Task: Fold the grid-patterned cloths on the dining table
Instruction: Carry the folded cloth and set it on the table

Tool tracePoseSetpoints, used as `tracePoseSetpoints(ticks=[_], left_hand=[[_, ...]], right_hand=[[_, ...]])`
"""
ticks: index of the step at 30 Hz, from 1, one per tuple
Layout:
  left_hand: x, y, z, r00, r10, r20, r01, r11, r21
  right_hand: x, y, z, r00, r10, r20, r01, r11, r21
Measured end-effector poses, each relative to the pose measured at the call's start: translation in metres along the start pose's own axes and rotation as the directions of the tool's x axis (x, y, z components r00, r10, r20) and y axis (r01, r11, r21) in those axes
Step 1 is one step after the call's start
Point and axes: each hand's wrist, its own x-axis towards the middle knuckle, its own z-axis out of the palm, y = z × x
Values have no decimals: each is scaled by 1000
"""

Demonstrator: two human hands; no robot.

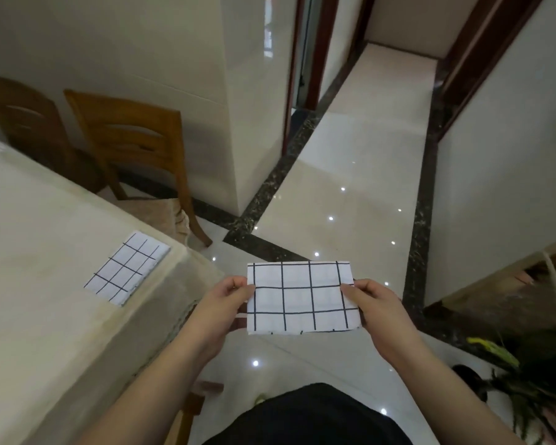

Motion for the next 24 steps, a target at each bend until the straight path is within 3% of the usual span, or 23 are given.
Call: tracePoseSetpoints(ticks=[11, 24], left_hand=[[62, 28, -41, 951, -33, -307, -17, 987, -160], [114, 69, -64, 701, -184, -689, -70, 944, -323]], right_hand=[[130, -48, 90, 952, 68, 299, -24, 989, -146], [256, -118, 206, 717, 157, 679, 130, 927, -352]])
